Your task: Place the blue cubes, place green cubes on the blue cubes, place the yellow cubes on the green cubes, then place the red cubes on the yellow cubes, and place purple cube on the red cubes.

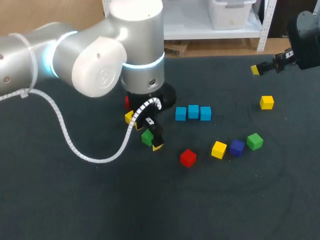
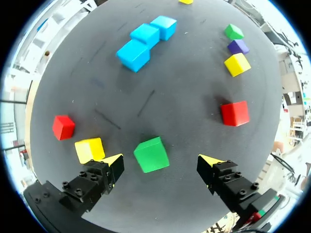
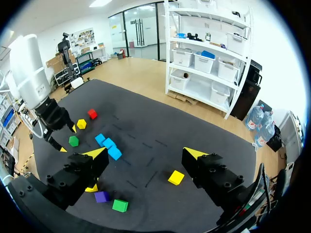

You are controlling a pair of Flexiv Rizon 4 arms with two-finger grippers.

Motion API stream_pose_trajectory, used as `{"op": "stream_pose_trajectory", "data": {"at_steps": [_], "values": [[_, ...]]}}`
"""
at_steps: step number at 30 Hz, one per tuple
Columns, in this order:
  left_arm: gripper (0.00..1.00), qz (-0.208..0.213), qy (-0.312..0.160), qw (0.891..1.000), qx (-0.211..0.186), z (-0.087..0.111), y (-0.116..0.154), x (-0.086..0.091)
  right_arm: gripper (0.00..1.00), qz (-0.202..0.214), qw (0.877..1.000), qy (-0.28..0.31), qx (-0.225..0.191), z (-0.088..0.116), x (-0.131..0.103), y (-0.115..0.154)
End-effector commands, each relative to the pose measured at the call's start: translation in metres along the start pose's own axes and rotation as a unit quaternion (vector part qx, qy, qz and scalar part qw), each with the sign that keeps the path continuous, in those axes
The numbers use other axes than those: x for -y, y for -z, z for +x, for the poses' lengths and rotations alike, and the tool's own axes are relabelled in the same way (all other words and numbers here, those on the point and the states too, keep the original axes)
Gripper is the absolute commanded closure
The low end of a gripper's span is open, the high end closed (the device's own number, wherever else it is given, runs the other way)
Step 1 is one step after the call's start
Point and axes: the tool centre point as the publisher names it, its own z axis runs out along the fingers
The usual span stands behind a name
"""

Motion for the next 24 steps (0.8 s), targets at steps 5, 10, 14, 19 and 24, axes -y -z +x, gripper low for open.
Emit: {"op": "stream_pose_trajectory", "data": {"at_steps": [5, 10, 14, 19, 24], "values": [[0.00, -0.018, 0.005, 1.000, 0.009, 0.007, -0.002, -0.005, 0.00, 0.004, 1.000, 0.000, 0.001, 0.001, -0.002, 0.000], [0.47, -0.015, -0.003, 1.000, 0.011, -0.003, -0.007, -0.006, 0.00, 0.004, 1.000, 0.000, 0.001, 0.001, -0.002, 0.000], [0.59, -0.001, -0.010, 1.000, 0.012, -0.012, -0.014, -0.006, 0.00, 0.004, 1.000, 0.000, 0.001, 0.001, -0.002, 0.000], [0.80, -0.001, -0.009, 1.000, 0.011, -0.016, -0.016, -0.008, 0.00, 0.004, 1.000, 0.000, 0.001, 0.001, -0.002, 0.000], [1.00, -0.021, -0.011, 1.000, -0.008, -0.016, -0.008, -0.011, 0.00, 0.004, 1.000, 0.000, 0.001, 0.001, -0.002, 0.000]]}}
